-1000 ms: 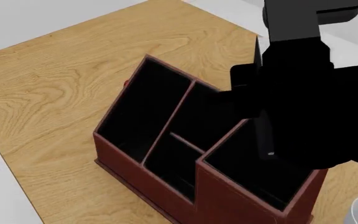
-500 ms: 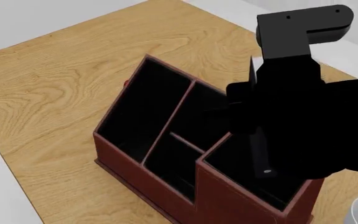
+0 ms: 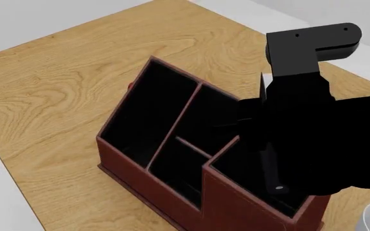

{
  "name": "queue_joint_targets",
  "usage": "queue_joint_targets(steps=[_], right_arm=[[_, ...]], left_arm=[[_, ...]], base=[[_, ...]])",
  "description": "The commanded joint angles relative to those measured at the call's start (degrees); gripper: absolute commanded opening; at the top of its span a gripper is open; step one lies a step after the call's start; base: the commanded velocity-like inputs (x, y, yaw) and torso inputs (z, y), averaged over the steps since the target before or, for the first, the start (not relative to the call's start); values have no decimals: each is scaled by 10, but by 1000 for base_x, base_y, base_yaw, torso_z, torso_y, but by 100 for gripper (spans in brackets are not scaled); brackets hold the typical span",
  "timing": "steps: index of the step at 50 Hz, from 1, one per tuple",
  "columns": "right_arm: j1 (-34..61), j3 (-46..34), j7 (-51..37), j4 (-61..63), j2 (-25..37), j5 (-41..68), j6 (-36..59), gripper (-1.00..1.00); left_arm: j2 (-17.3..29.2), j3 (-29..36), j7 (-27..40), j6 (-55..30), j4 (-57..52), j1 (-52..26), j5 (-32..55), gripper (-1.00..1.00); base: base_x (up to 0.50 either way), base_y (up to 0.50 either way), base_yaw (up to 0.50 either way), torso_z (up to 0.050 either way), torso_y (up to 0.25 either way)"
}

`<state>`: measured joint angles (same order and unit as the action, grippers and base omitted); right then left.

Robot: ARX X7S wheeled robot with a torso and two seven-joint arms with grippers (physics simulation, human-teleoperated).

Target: Pick up the book and place it in the right compartment of the caddy.

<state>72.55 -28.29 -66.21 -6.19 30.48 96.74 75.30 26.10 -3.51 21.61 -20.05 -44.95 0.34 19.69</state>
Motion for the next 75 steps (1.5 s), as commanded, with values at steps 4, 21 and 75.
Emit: queue_joint_targets(steps=[4, 21, 75], right_arm=[[0, -9, 40, -10, 3, -52, -6, -100], [-1, -33, 89, -34, 1, -94, -22, -100], [-7, -107, 210, -81, 3, -208, -82, -100]], left_arm=[[0, 2, -2, 11, 10, 1, -2, 100], [0, 15, 2, 9, 19, -4, -12, 100], [3, 41, 3, 23, 51, -10, -32, 100]], base=[[0, 0, 0, 0, 3], [0, 0, 0, 1, 1], [0, 0, 0, 0, 1]])
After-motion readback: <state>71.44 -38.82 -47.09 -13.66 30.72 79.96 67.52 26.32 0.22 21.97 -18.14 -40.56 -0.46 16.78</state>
